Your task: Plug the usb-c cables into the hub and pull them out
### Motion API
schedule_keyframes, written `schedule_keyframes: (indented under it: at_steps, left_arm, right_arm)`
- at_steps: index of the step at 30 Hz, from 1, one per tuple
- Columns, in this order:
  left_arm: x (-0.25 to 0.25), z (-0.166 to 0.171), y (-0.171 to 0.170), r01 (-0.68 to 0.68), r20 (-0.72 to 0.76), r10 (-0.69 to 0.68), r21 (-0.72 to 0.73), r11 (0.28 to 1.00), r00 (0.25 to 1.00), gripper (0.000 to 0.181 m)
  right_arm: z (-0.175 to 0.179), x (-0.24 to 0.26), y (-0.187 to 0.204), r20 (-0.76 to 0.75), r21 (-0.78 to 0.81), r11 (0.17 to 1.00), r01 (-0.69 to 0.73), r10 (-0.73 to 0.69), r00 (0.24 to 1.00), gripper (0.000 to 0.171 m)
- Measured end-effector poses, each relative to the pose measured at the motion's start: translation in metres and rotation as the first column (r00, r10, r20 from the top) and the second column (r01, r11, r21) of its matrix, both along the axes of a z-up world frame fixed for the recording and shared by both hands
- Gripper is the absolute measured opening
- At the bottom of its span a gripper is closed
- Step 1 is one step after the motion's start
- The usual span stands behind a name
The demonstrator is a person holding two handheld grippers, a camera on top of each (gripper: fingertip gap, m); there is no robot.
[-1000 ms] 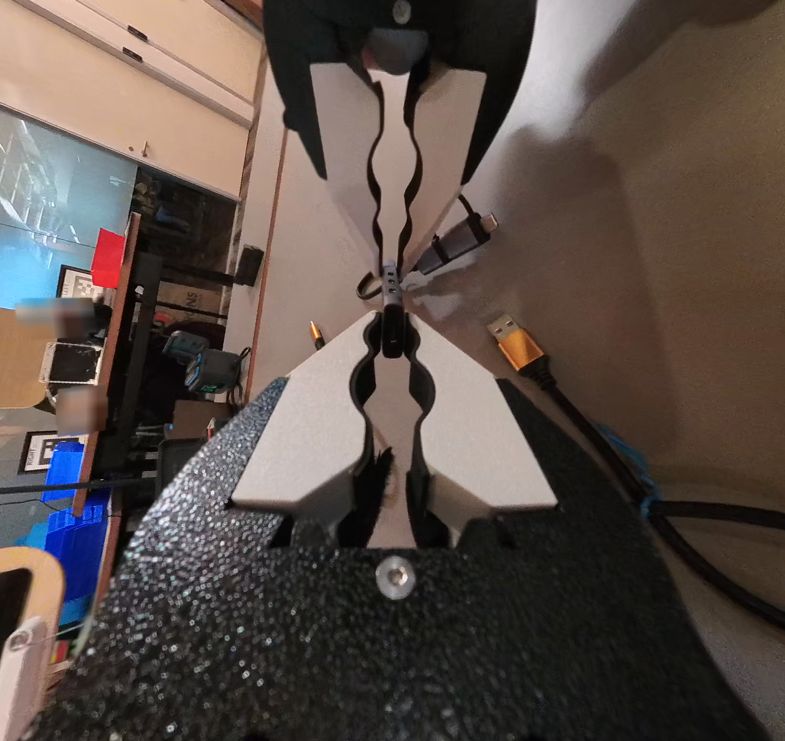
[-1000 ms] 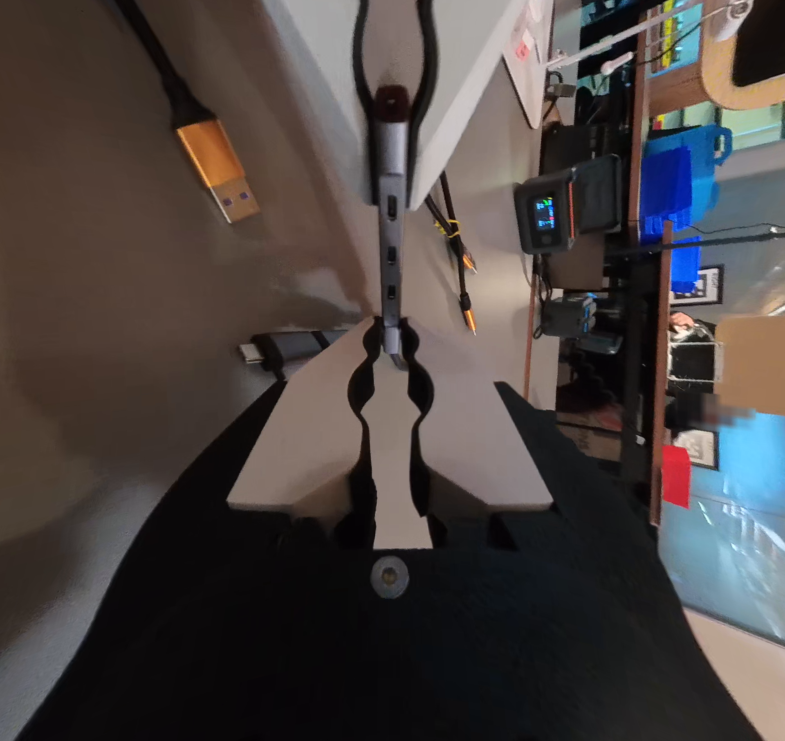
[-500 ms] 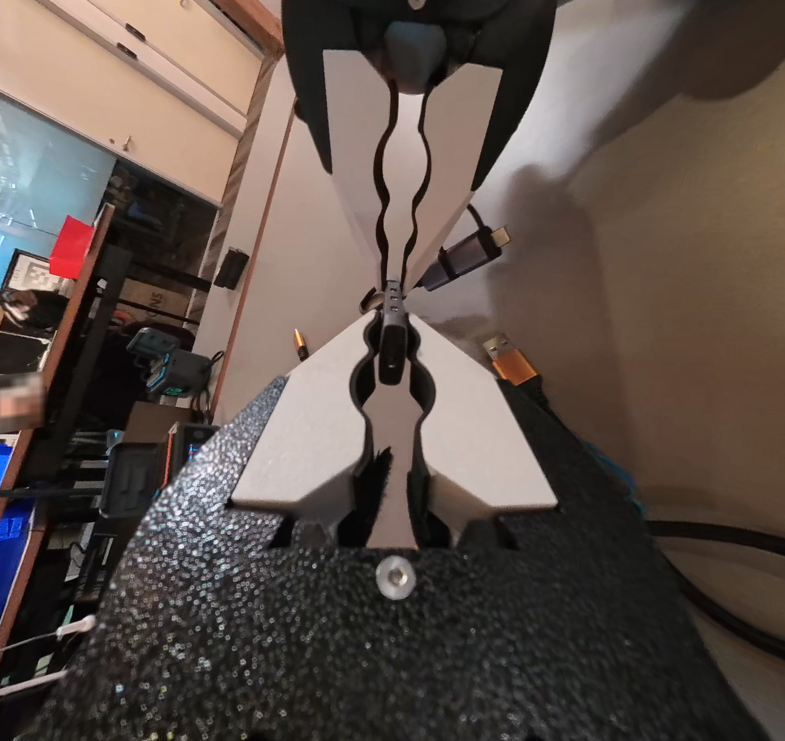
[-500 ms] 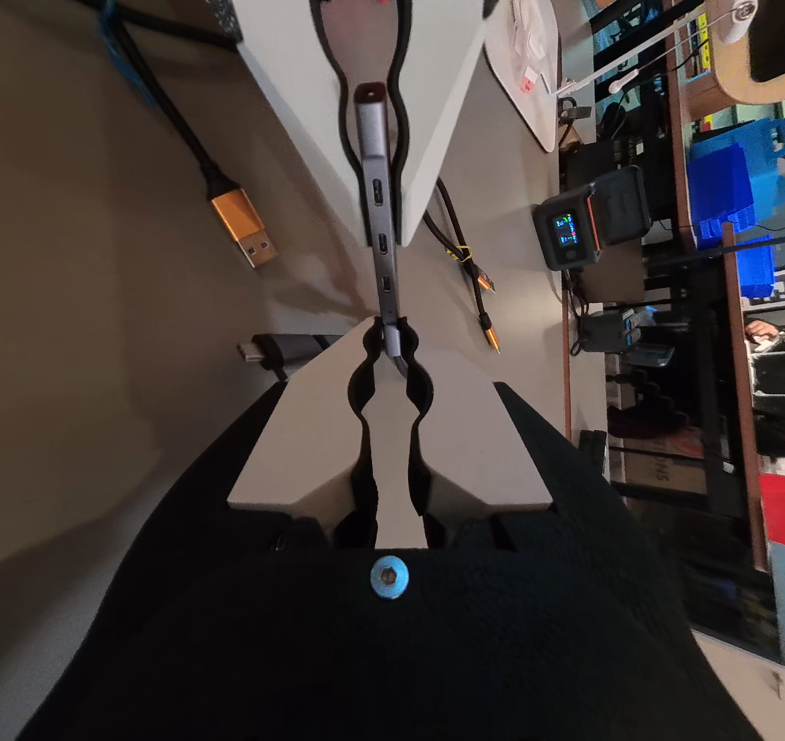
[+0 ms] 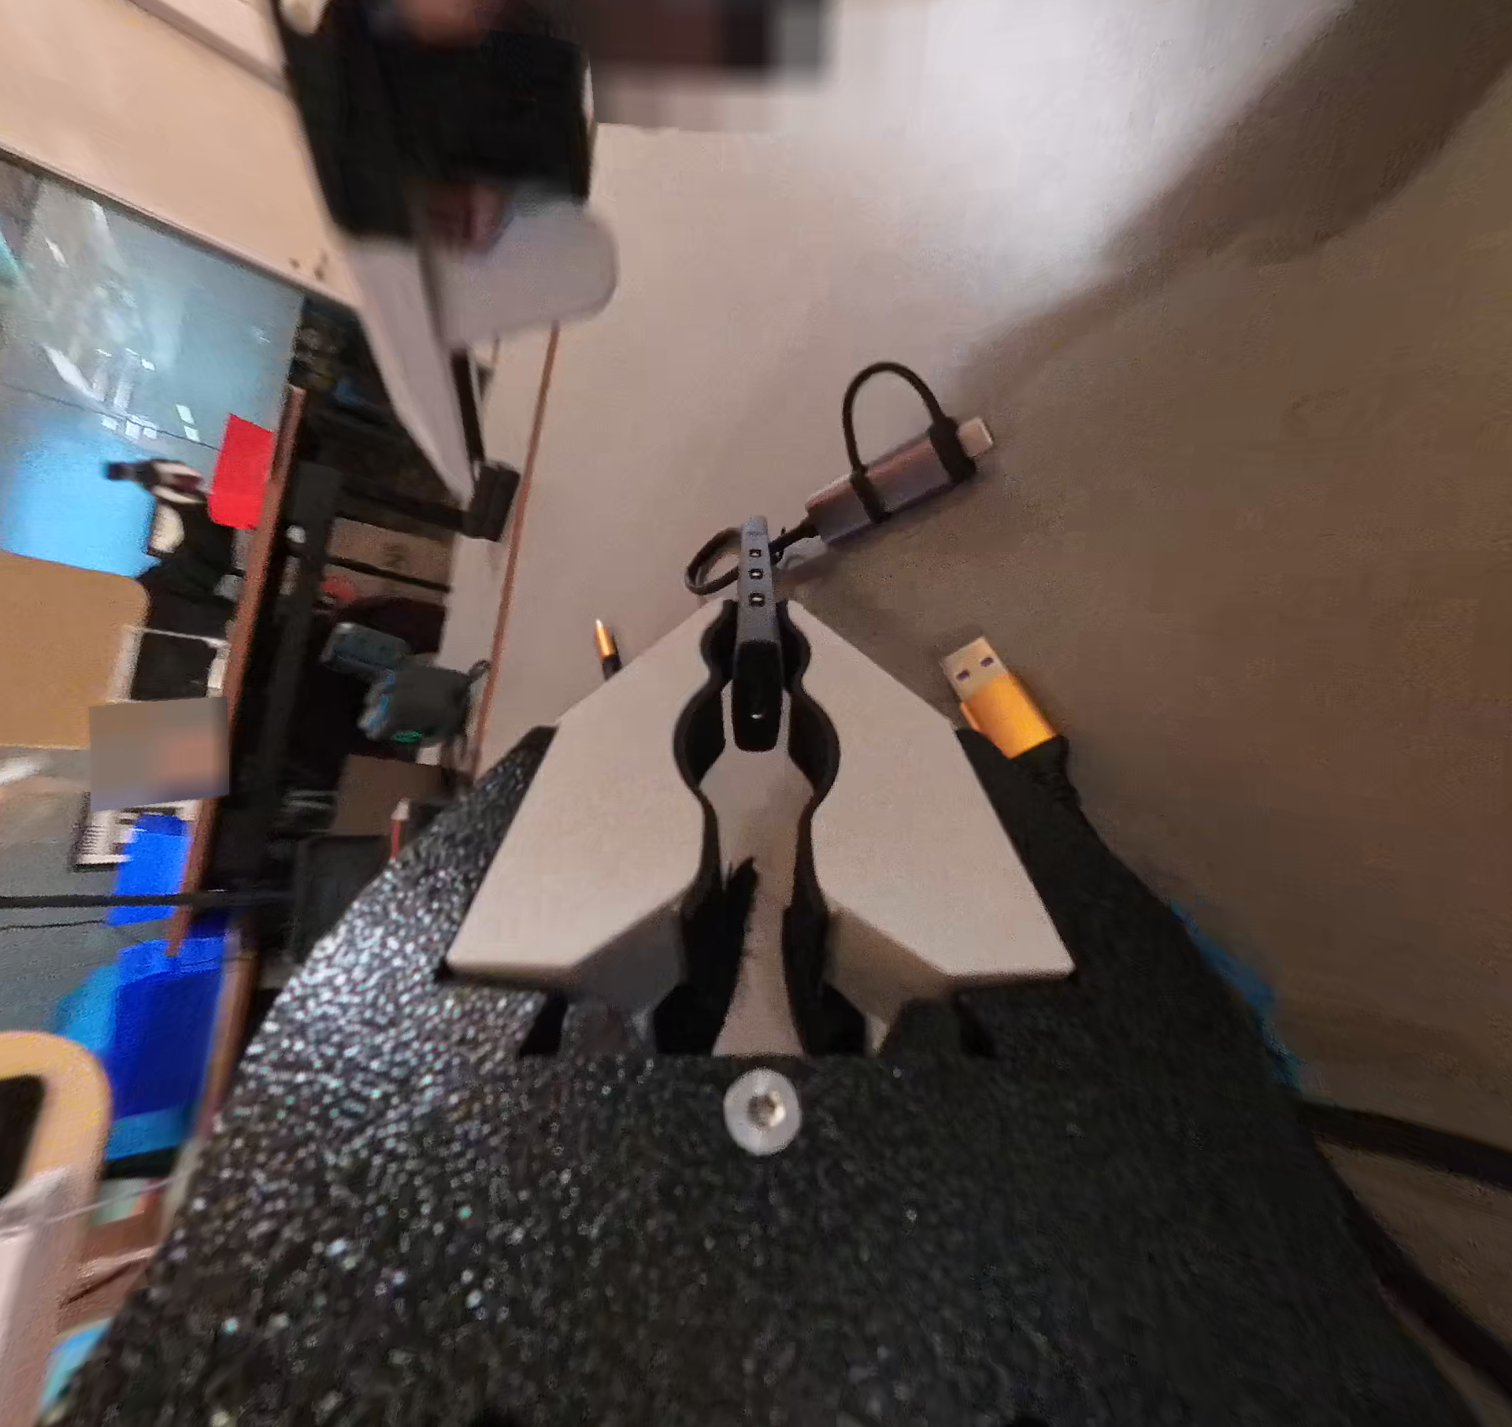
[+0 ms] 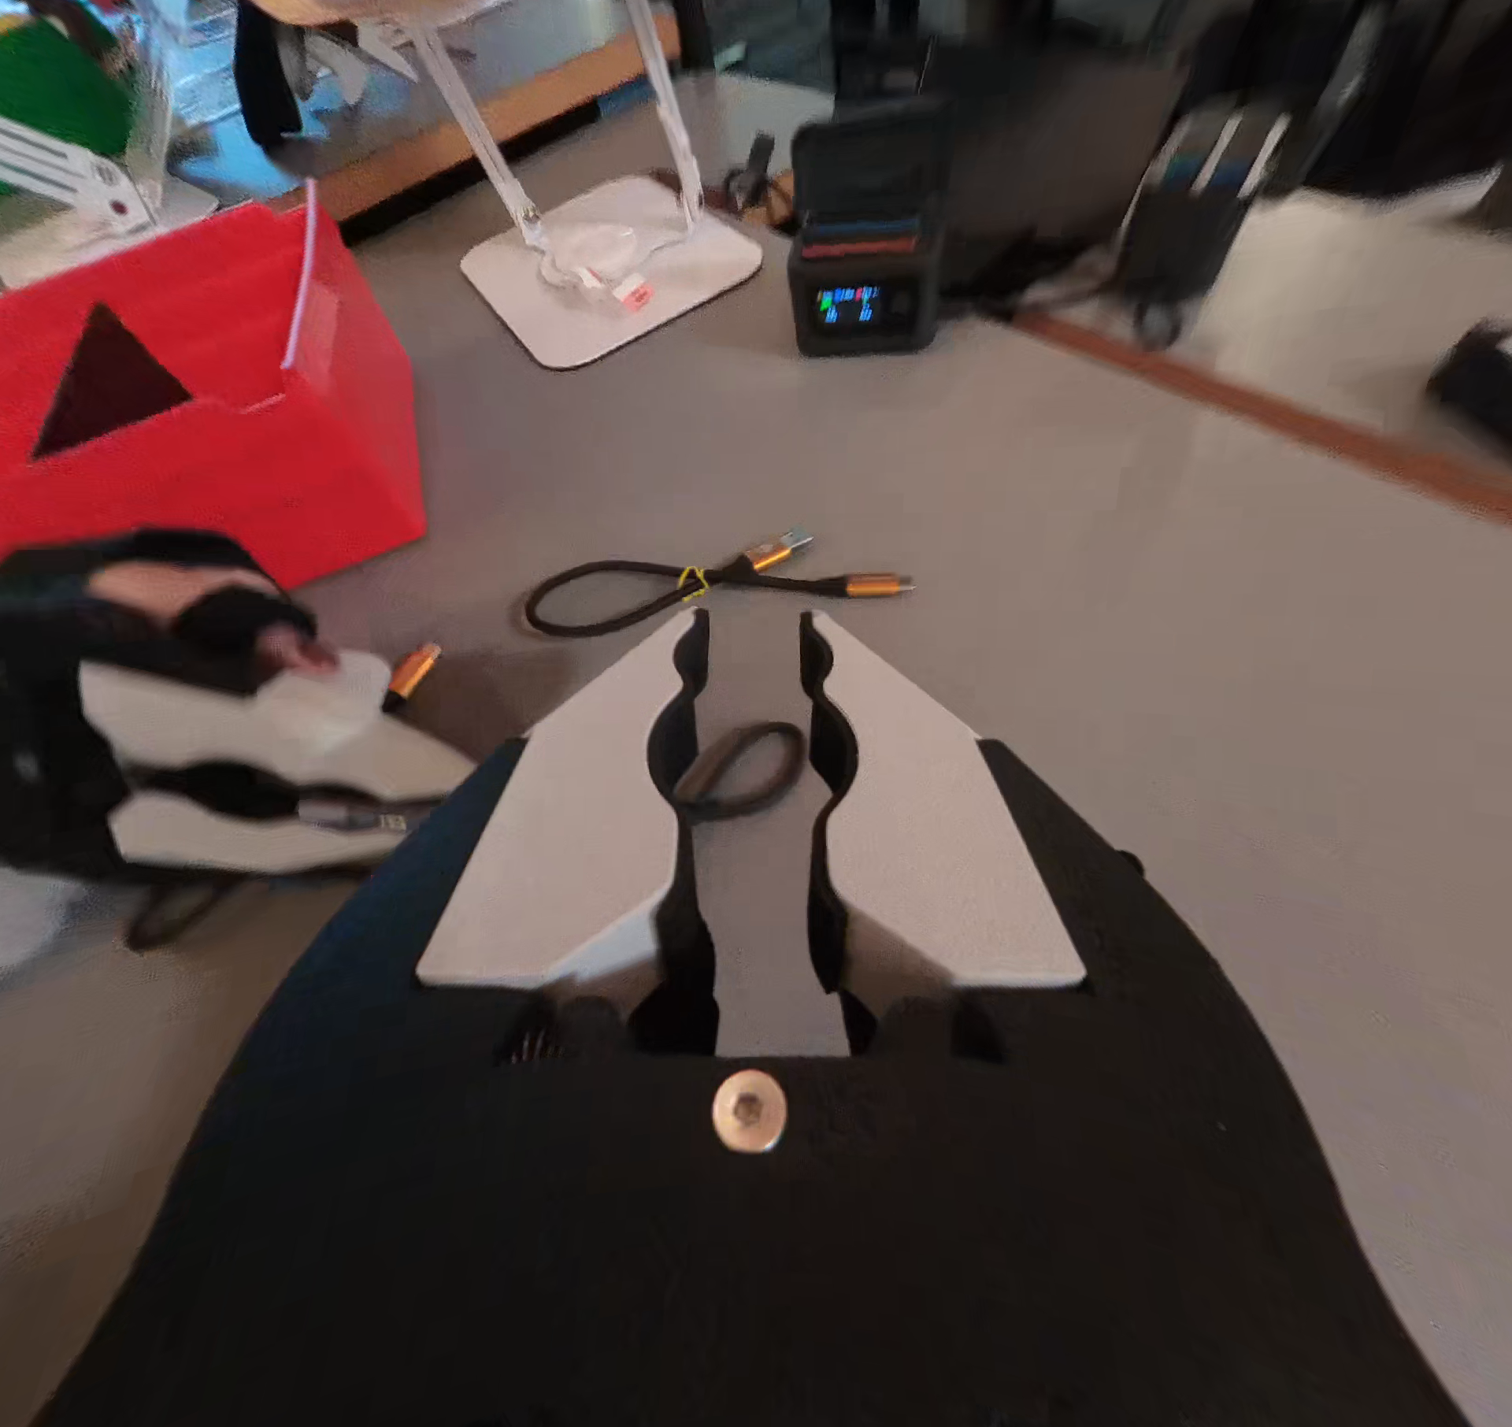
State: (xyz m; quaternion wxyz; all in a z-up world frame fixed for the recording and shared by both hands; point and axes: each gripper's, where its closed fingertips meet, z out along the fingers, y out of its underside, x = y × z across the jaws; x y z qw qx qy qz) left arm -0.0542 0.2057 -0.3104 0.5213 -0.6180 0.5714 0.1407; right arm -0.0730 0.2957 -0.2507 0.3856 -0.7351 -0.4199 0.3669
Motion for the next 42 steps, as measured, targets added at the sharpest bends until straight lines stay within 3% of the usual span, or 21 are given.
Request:
schedule_keyframes:
  at_steps: [1, 7, 11, 16, 19, 24, 27, 31, 33, 35, 39, 42]
  left_arm:
    - [0.003, 0.0, 0.0, -0.001, -0.043, 0.002, 0.031, 1.0, 0.999, 0.007]
    - [0.005, 0.006, 0.001, 0.021, -0.15, -0.004, 0.109, 0.994, 0.989, 0.007]
    - [-0.007, 0.008, 0.004, 0.014, -0.143, 0.001, 0.099, 0.995, 0.99, 0.007]
    - [-0.015, 0.007, 0.003, 0.02, -0.171, -0.001, 0.11, 0.994, 0.985, 0.007]
    - [-0.019, 0.006, 0.004, 0.019, -0.182, 0.001, 0.113, 0.993, 0.983, 0.007]
    - [-0.019, 0.005, 0.002, 0.023, -0.194, 0.0, 0.114, 0.993, 0.981, 0.007]
    - [-0.02, 0.004, 0.0, 0.019, -0.198, 0.003, 0.111, 0.994, 0.98, 0.007]
    - [-0.018, 0.003, -0.004, 0.016, -0.2, 0.005, 0.103, 0.995, 0.98, 0.007]
    - [-0.016, 0.003, -0.004, 0.012, -0.196, 0.007, 0.099, 0.995, 0.981, 0.007]
    - [-0.014, 0.001, -0.004, 0.01, -0.196, 0.009, 0.099, 0.995, 0.981, 0.007]
    - [-0.013, 0.0, -0.008, 0.007, -0.195, 0.011, 0.096, 0.995, 0.981, 0.007]
    - [-0.013, -0.001, -0.01, 0.001, -0.18, 0.015, 0.087, 0.996, 0.984, 0.007]
  right_arm:
    - [-0.008, -0.01, 0.005, 0.041, -0.073, 0.997, 0.009, -0.006, 0.999, 0.021]
    - [-0.058, -0.062, 0.004, 0.333, -0.481, 0.875, 0.056, 0.123, 0.935, 0.019]
    - [-0.075, -0.062, 0.027, 0.491, -0.488, 0.848, 0.207, 0.071, 0.868, 0.019]
    - [-0.081, -0.066, 0.036, 0.497, -0.595, 0.734, 0.328, 0.015, 0.868, 0.024]
    - [-0.085, -0.06, 0.038, 0.57, -0.58, 0.705, 0.407, -0.006, 0.822, 0.029]
    - [-0.087, -0.065, 0.041, 0.649, -0.504, 0.743, 0.441, -0.011, 0.761, 0.029]
    - [-0.09, -0.074, 0.045, 0.69, -0.408, 0.824, 0.394, -0.005, 0.724, 0.019]
    - [-0.091, -0.093, 0.055, 0.727, -0.186, 0.975, 0.123, 0.052, 0.685, 0.008]
    - [-0.09, -0.101, 0.057, 0.753, -0.067, 0.996, -0.059, 0.089, 0.652, 0.007]
    - [-0.091, -0.104, 0.058, 0.772, -0.03, 0.993, -0.112, 0.094, 0.629, 0.008]
    - [-0.092, -0.116, 0.055, 0.683, -0.137, 0.99, -0.014, 0.104, 0.722, 0.018]
    - [-0.092, -0.115, 0.058, 0.657, -0.119, 0.993, -0.027, 0.099, 0.747, 0.006]
